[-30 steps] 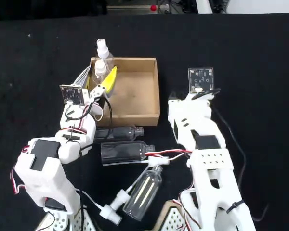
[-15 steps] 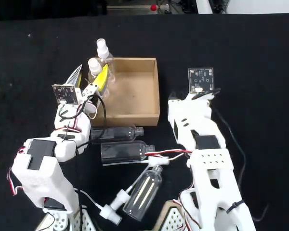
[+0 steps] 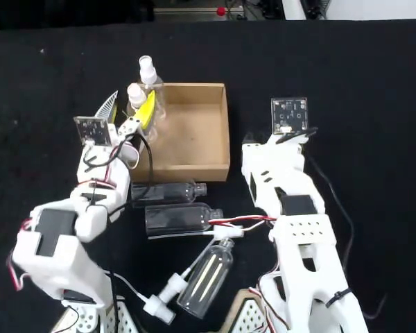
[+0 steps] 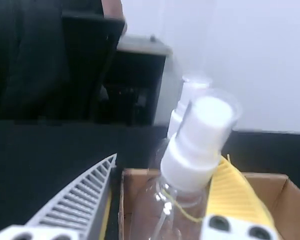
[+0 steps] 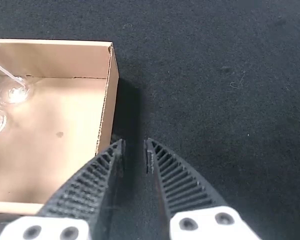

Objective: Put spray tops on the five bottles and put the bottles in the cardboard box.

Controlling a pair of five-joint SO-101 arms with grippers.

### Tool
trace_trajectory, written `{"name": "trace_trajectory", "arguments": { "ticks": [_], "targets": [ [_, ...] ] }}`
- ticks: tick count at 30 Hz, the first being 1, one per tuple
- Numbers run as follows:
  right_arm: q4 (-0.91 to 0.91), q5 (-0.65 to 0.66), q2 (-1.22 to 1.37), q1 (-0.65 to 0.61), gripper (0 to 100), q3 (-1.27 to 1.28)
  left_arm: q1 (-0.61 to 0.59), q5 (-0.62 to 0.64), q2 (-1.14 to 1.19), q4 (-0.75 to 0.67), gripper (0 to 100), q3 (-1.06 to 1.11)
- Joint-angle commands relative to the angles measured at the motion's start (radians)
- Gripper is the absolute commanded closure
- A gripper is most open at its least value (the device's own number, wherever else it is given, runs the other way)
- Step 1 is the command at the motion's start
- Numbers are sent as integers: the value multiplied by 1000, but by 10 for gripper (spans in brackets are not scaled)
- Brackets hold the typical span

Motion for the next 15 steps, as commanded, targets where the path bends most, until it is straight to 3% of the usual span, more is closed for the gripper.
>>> {"name": "trace_trajectory", "arguments": {
  "ticks": [1,6,15],
  "targets": [
    [-38,2,1,11,949,-15,-2,6,-173,186,735,-21],
    [-38,2,1,11,949,-15,-4,6,-321,460,735,-30],
    [-38,2,1,11,949,-15,16,0,-470,689,735,-30]
  ]
}}
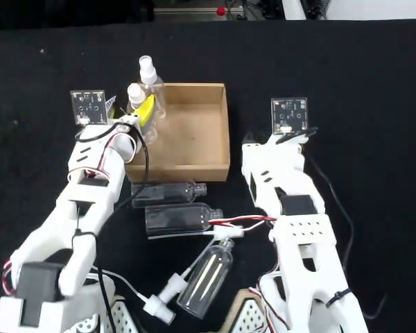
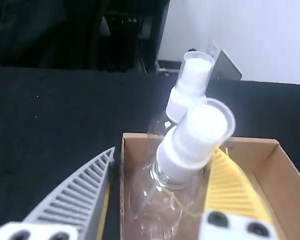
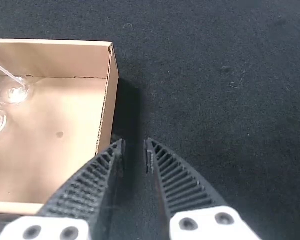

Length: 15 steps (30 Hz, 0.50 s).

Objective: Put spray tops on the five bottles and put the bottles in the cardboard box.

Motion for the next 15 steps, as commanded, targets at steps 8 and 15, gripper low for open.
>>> {"name": "trace_trajectory", "arguments": {
  "ticks": [8,15],
  "targets": [
    [-38,2,1,11,949,-15,35,-2,-361,468,737,-31],
    [-28,2,-1,11,951,-38,-30,-2,-626,812,740,-31]
  ]
}}
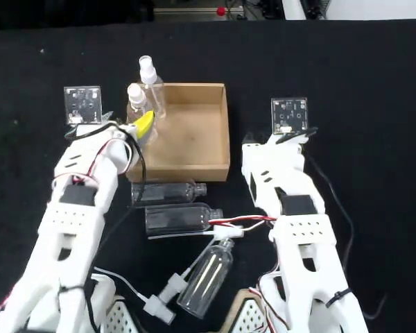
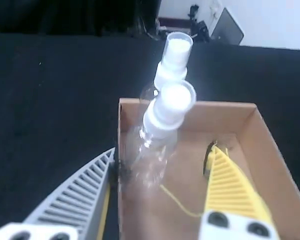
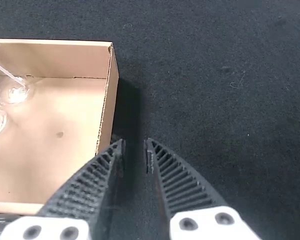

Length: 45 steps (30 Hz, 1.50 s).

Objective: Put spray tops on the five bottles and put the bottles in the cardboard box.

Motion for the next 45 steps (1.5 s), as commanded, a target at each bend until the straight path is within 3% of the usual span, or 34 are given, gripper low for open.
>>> {"name": "trace_trajectory", "arguments": {
  "ticks": [1,5,12,17,24,29,34,37,40,45],
  "targets": [
    [-12,2,-1,12,951,-51,-47,-2,-176,172,740,-31],
    [127,2,-1,3,952,-151,-136,-3,-333,328,740,4],
    [193,-17,7,-29,952,-289,-320,-3,-479,242,740,305],
    [89,-107,8,-166,952,-286,-320,6,-545,-3,740,424],
    [-176,-147,127,-313,952,-266,-278,11,-488,-14,740,475],
    [-301,-141,323,-293,952,-298,-274,143,-480,-34,740,518],
    [-301,-141,421,-249,952,-288,-265,153,-468,-206,740,576],
    [-298,-141,430,-219,949,-278,-243,153,-468,-137,740,545],
    [-199,-115,395,-213,947,-321,-236,153,-468,-64,740,518],
    [155,18,298,-195,857,-455,-236,118,-468,-63,740,521]
  ]
}}
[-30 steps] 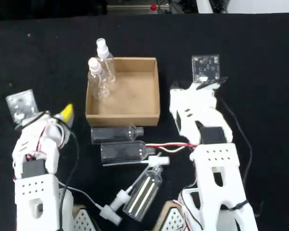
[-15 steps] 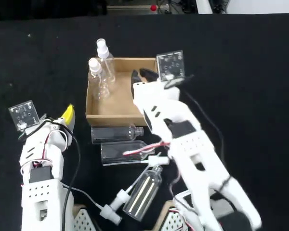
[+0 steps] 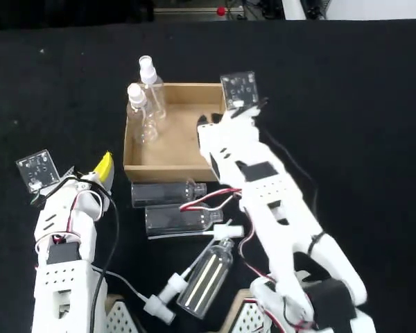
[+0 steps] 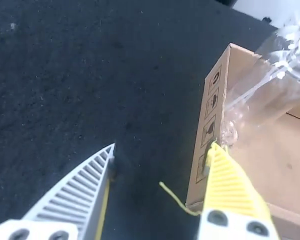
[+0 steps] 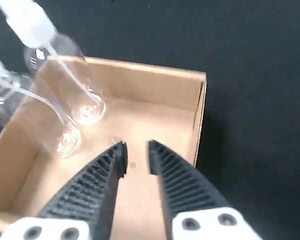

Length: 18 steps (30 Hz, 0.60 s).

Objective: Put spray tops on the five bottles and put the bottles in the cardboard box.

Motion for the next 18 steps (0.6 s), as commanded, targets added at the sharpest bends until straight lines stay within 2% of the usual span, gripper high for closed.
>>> {"name": "trace_trajectory", "arguments": {
  "ticks": [1,9,18],
  "targets": [
    [233,32,-82,55,843,-148,13,-21,3,6,740,-59],
    [459,0,93,112,836,-288,13,-25,3,11,740,-59],
    [457,-5,180,80,838,-320,13,-26,3,8,740,-50]
  ]
}}
